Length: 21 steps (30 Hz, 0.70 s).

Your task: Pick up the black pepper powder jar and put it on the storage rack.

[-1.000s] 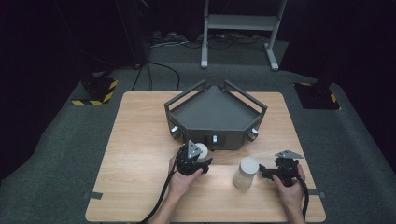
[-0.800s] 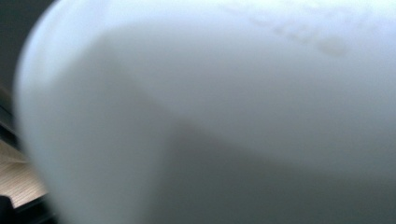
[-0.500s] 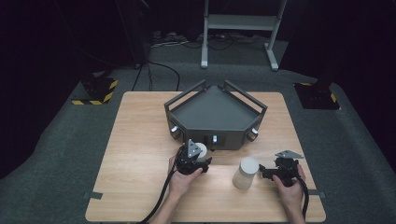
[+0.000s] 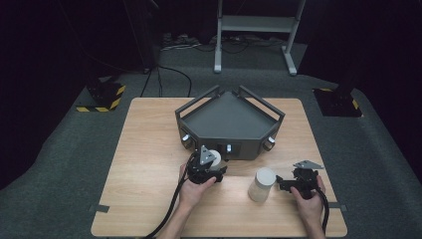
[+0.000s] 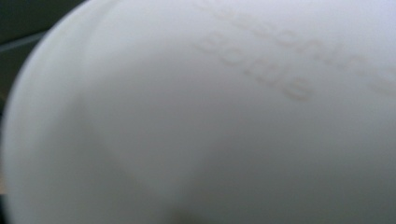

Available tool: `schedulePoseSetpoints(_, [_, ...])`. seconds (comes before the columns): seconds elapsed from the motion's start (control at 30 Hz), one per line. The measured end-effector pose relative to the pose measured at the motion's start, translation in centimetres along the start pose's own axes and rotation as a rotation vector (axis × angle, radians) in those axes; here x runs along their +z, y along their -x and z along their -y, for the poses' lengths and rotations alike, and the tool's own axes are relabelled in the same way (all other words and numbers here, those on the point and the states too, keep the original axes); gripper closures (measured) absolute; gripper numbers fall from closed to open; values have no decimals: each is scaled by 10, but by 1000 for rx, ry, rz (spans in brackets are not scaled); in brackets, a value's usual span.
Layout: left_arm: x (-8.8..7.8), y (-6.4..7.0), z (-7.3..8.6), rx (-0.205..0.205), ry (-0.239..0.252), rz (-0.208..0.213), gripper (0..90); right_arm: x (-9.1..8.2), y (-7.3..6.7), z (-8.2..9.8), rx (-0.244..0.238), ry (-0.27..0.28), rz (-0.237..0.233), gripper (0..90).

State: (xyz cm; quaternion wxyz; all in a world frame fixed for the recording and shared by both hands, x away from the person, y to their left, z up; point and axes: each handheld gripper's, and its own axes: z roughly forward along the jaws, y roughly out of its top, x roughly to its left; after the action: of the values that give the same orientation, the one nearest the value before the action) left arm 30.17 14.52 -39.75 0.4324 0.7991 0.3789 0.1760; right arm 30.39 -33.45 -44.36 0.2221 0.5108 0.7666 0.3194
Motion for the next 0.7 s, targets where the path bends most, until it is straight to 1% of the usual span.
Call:
schedulePoseSetpoints(0.07, [-3, -4, -5, -3, -3, 17, 338, 0, 0, 0, 0, 0, 0, 0])
schedulePoseSetpoints(0.1, [-3, -4, -5, -3, -3, 17, 338, 0, 0, 0, 0, 0, 0, 0])
schedulePoseSetpoints(0.3, [-12, -7, -18, 8, -12, 33, 338, 0, 0, 0, 0, 0, 0, 1])
schedulePoseSetpoints(0.6, [-26, -16, -43, 5, -16, 72, 338, 0, 0, 0, 0, 0, 0, 0])
schedulePoseSetpoints(0.67, [-29, -21, -52, 1, -16, 93, 339, 0, 0, 0, 0, 0, 0, 0])
schedulePoseSetpoints(0.7, [-29, -21, -52, 1, -16, 93, 339, 0, 0, 0, 0, 0, 0, 0])
